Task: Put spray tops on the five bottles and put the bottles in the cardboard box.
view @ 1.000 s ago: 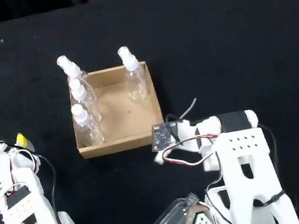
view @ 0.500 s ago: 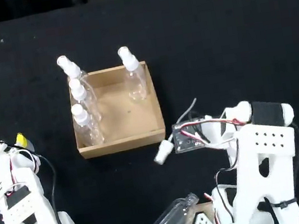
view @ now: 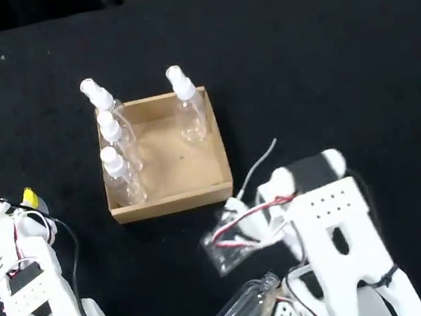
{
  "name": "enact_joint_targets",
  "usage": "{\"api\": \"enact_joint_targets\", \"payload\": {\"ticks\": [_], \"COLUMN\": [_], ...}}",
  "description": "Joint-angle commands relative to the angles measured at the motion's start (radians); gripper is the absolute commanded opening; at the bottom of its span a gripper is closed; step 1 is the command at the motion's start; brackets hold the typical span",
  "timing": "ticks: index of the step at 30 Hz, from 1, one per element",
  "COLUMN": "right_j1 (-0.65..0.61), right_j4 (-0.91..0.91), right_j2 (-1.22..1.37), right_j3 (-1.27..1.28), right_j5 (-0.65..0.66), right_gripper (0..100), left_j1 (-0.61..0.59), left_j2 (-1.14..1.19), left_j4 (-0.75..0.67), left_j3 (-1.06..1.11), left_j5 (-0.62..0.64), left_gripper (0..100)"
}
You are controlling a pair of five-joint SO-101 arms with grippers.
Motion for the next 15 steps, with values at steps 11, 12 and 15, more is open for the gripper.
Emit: {"api": "enact_joint_targets", "payload": {"ticks": [11, 12, 15], "right_j1": [-0.255, -0.238, -0.144], "right_j4": [-0.034, -0.038, -0.032], "right_j2": [-0.033, -0.035, -0.036], "right_j3": [0.048, 0.044, -0.024], "right_j5": [-0.092, -0.101, -0.123], "right_gripper": [18.8, 18.8, 18.8], "left_j1": [0.01, 0.01, 0.01], "left_j2": [-0.009, -0.009, -0.009], "left_j4": [-0.021, -0.021, -0.017], "left_j3": [-0.008, -0.008, -0.008], "left_j5": [0.005, 0.005, 0.005], "left_gripper": [19, 19, 19]}}
